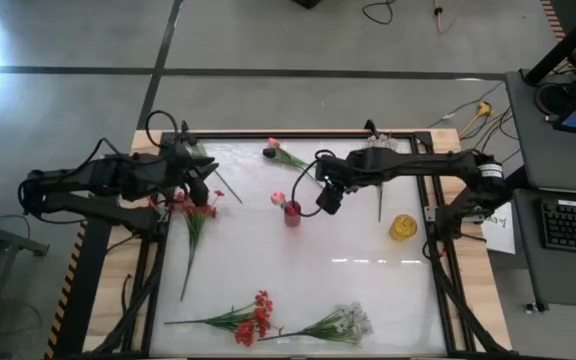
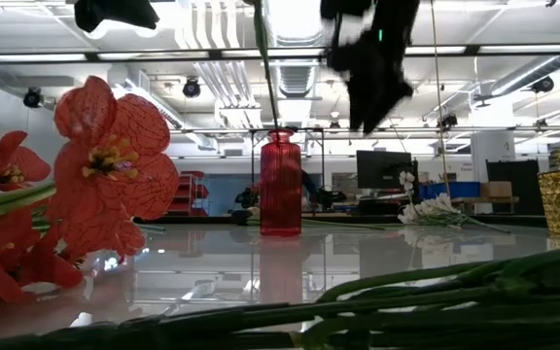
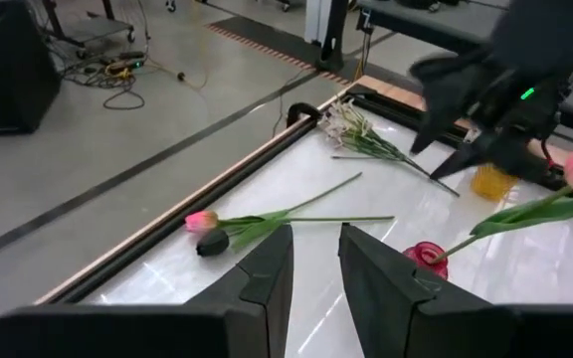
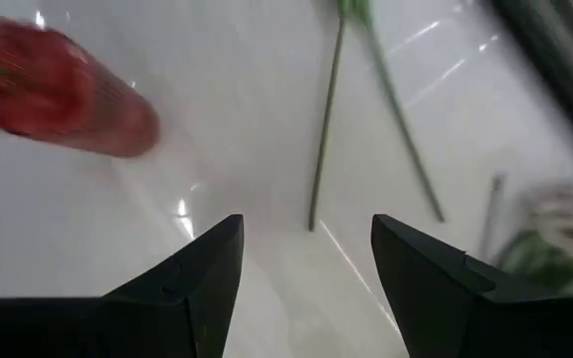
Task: Sort flowers into vase by color
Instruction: Put the pink flower into the red vase
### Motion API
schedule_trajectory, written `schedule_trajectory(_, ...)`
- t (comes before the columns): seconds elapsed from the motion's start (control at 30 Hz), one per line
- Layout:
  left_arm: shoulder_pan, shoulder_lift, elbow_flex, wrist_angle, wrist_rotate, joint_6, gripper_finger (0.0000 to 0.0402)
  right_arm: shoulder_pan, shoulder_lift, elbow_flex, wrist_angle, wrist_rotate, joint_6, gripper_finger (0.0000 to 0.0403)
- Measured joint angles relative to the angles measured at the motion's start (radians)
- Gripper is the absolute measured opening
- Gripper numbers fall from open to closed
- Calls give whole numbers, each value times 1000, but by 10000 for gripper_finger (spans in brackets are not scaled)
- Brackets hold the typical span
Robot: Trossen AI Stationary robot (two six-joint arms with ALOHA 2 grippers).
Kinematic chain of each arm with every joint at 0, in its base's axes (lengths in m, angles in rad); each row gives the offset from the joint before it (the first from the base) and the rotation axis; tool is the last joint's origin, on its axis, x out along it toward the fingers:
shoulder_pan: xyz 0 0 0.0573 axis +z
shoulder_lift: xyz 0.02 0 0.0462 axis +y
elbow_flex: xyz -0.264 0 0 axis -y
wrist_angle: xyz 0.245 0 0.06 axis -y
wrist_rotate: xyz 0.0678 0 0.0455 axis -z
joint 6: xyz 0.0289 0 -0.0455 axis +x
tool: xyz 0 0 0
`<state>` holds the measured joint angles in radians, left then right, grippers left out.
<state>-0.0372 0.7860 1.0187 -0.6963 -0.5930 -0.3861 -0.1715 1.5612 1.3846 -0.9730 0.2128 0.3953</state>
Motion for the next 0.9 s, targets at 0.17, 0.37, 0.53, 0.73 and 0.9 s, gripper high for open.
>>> schedule_trajectory(0.17,-1,15,0,4,34,-65,75,-103,10,-182,200,-131,-26,214)
schedule_trajectory(0.37,0,22,0,24,34,-116,75,-183,28,-318,379,-136,-46,211)
schedule_trajectory(0.53,0,30,0,83,30,-134,75,-191,55,-389,500,-139,-91,192)
schedule_trajectory(0.73,0,47,-1,155,27,-147,75,-191,105,-404,549,-135,-127,142)
schedule_trajectory(0.9,0,63,-1,214,26,-148,75,-191,155,-396,564,-136,-134,87)
